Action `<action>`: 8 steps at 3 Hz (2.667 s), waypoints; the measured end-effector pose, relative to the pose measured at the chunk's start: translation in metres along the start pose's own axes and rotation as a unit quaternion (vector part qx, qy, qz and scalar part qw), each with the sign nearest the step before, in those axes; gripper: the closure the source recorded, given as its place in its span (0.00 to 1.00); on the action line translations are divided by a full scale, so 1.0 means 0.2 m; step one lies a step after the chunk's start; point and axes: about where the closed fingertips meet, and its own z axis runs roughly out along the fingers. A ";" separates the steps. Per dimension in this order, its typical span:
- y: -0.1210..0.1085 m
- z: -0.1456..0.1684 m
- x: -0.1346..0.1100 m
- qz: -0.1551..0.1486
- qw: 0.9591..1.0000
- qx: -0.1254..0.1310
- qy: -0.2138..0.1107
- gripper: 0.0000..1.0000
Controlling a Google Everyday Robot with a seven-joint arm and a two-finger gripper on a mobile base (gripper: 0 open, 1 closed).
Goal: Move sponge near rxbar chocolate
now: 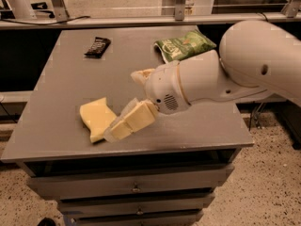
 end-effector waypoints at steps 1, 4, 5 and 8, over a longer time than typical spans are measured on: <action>0.04 0.16 0.02 -0.014 1.000 -0.005 -0.024 0.00; -0.01 0.32 0.23 0.000 0.998 0.031 -0.059 0.00; -0.03 0.37 0.25 0.006 0.996 0.035 -0.076 0.18; -0.05 0.35 0.27 0.011 0.993 0.056 -0.099 0.88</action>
Offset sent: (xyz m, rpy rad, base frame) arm 0.0044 0.0255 -0.0722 0.0875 -0.0511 -0.0516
